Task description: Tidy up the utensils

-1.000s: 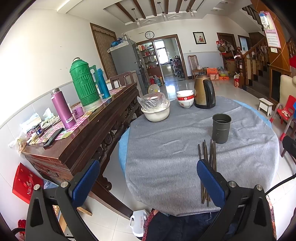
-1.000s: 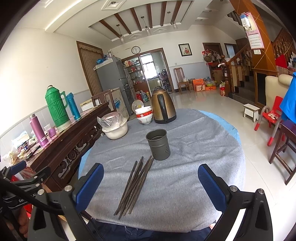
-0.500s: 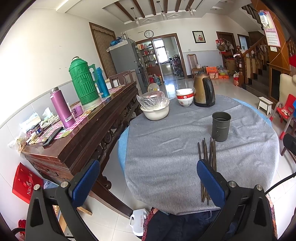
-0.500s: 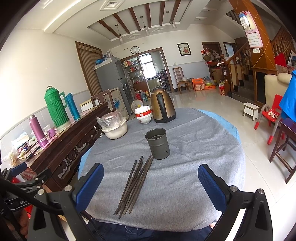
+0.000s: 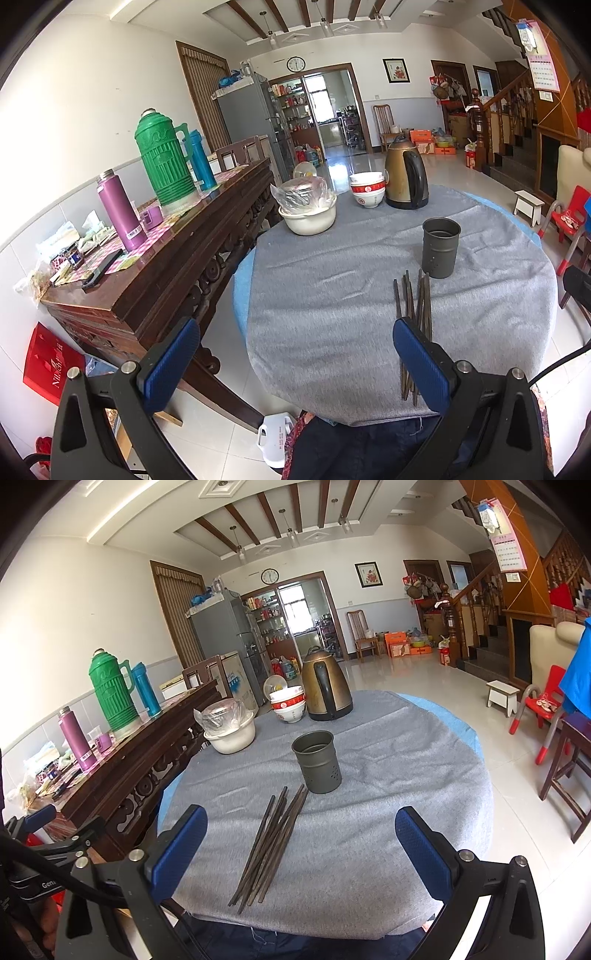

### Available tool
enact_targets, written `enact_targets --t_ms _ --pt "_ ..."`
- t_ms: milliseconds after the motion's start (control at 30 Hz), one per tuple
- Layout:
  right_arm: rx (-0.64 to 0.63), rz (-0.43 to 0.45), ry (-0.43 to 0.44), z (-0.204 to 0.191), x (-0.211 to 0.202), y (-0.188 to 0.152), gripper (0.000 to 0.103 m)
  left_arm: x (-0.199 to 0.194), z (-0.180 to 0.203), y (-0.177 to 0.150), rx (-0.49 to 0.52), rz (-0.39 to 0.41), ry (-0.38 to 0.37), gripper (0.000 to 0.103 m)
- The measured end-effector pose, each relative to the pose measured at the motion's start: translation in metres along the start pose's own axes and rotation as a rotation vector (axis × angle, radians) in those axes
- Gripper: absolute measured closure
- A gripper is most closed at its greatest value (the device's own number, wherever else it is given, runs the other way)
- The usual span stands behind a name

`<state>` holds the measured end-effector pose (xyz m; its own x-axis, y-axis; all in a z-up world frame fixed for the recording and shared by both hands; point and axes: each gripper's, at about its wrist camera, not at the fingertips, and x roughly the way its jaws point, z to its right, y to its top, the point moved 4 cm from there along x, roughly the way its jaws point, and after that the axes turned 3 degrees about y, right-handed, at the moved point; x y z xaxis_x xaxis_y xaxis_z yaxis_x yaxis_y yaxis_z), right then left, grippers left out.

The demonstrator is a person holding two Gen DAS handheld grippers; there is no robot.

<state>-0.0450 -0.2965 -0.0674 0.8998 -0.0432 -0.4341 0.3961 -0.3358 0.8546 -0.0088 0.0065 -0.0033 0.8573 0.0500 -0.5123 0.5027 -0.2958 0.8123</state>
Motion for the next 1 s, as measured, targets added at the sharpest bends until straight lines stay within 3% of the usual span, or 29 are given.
enact_targets --t_ms 100,233,333,367,500,567,700,833,1000 --pt "-0.002 -0.031 0.000 0.000 0.007 0.000 0.000 0.007 0.003 0.000 0.002 -0.012 -0.007 0.000" --pt "0.037 -0.199 0.011 0.005 0.027 -0.002 0.000 0.025 0.009 0.000 -0.010 -0.052 -0.036 0.000" --pt "0.118 -0.261 0.078 0.018 0.052 0.000 0.002 0.051 0.015 -0.001 -0.024 -0.117 -0.096 0.000" --pt "0.109 -0.240 0.094 0.021 0.062 0.002 0.004 0.062 0.018 -0.003 -0.032 -0.148 -0.132 0.000" --pt "0.242 -0.302 0.181 0.037 0.112 0.003 0.034 0.109 0.028 -0.008 -0.075 -0.275 -0.268 0.000" --pt "0.323 -0.362 0.237 0.040 0.143 0.000 0.042 0.135 0.035 -0.011 -0.091 -0.332 -0.313 0.003" --pt "0.374 -0.459 0.245 0.041 0.206 -0.010 0.064 0.189 0.054 -0.015 -0.121 -0.438 -0.398 0.030" --pt "0.439 -0.539 0.218 0.049 0.258 -0.024 0.069 0.235 0.077 -0.017 -0.140 -0.538 -0.486 0.037" --pt "0.485 -0.584 0.190 0.053 0.299 -0.031 0.076 0.272 0.101 -0.008 -0.109 -0.581 -0.531 0.037"
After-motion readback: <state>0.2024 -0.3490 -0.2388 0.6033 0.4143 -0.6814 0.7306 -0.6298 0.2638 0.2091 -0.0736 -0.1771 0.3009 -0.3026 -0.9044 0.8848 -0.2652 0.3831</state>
